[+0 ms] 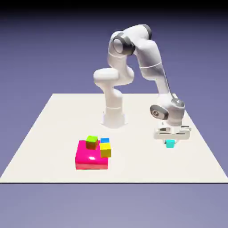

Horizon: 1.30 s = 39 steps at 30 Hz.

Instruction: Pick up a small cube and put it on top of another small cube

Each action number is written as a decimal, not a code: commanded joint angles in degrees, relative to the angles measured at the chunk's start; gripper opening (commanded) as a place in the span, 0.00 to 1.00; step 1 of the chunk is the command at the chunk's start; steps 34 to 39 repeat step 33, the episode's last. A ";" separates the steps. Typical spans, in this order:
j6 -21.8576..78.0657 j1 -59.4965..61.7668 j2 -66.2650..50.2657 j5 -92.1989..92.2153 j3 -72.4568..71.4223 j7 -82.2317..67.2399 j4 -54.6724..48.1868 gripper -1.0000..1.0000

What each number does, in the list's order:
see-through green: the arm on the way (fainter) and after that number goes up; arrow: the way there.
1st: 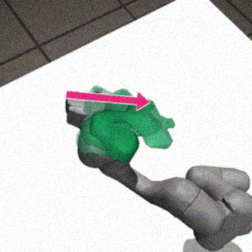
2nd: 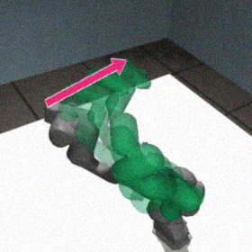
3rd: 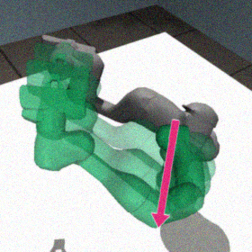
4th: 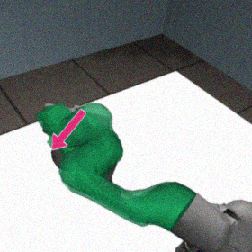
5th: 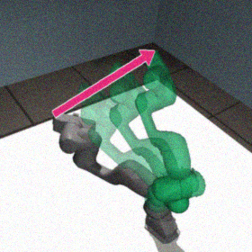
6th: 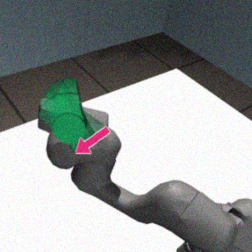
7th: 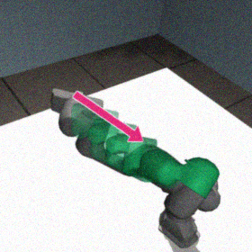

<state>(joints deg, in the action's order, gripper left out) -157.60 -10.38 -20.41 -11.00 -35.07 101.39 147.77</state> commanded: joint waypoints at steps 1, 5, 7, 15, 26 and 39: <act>1.44 1.77 1.67 1.70 -2.08 -1.19 0.23 0.00; 5.87 7.39 6.95 7.07 -8.65 -4.94 0.97 0.00; 7.09 9.41 8.62 8.16 -6.58 -5.23 1.16 0.00; 16.92 25.52 22.04 16.89 10.03 -7.55 2.73 0.00; 21.30 40.50 31.09 25.99 25.45 -10.27 5.46 0.00; 15.99 40.09 27.12 26.82 25.02 -10.82 6.77 1.00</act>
